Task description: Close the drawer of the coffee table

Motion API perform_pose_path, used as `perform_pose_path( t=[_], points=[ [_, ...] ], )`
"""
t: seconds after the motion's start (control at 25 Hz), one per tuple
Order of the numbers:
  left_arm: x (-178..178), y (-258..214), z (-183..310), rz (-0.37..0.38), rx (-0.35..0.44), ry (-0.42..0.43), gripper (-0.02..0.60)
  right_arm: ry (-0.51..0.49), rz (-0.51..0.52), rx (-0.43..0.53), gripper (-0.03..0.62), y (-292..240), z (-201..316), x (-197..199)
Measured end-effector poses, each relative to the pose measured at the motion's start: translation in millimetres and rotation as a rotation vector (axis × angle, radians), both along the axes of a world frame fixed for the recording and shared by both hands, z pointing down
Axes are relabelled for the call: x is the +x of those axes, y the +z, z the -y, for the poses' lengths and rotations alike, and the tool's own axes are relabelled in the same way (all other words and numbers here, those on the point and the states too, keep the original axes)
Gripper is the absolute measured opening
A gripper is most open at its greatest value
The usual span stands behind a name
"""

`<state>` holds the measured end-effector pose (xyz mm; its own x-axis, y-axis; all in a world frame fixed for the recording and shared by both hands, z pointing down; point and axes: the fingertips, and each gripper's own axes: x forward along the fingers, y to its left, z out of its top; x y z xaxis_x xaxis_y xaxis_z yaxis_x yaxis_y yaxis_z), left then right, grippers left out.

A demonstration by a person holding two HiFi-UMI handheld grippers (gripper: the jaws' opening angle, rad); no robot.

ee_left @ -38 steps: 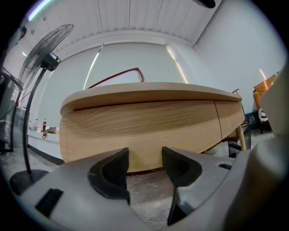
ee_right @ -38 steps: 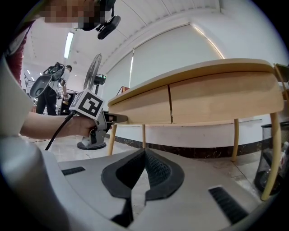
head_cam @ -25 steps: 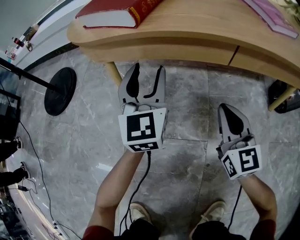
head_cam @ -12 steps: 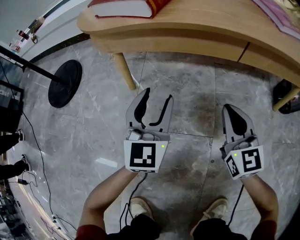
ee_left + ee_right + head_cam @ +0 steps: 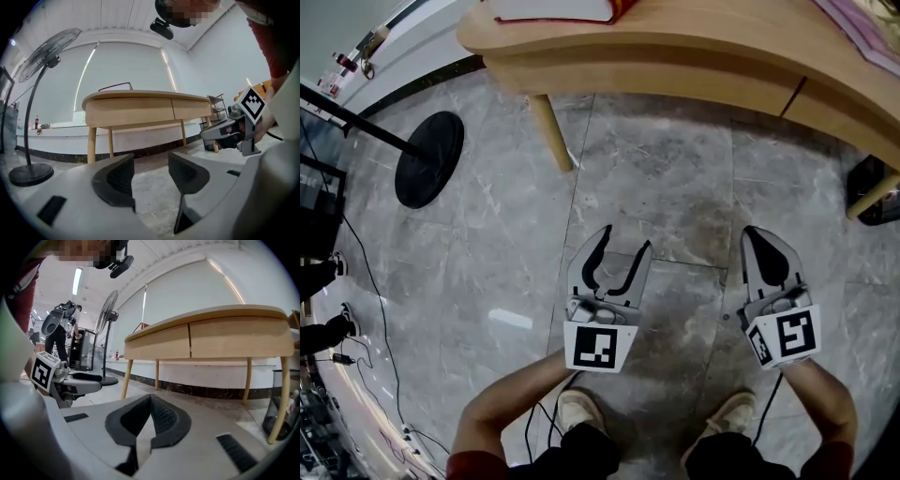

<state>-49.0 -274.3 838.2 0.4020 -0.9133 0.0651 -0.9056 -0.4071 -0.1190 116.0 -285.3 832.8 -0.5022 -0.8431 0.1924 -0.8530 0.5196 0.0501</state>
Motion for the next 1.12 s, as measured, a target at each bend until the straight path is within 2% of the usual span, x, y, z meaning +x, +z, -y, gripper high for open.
perform_pose_path(
  t=[0.52, 0.72, 0.76, 0.96, 1.04, 1.12],
  points=[
    [-8, -1, 10, 0.005, 0.0, -0.019, 0.224, 0.009, 0.0, -0.012, -0.005, 6, 1, 5],
    [-8, -6, 12, -0.027, 0.005, 0.0, 0.206, 0.009, 0.005, -0.011, -0.005, 5, 1, 5],
    [-8, -7, 12, -0.03, 0.003, 0.005, 0.194, 0.008, 0.006, -0.01, -0.005, 5, 1, 5],
    [-9, -6, 13, -0.024, 0.003, 0.021, 0.033, 0.006, 0.006, -0.011, -0.005, 7, 1, 4],
    [-8, -2, 14, -0.015, -0.009, 0.027, 0.008, 0.008, 0.006, -0.011, -0.005, 8, 2, 4],
    [-8, 2, 17, -0.024, -0.019, 0.028, 0.008, 0.012, 0.008, -0.01, -0.005, 9, 3, 4]
  ],
)
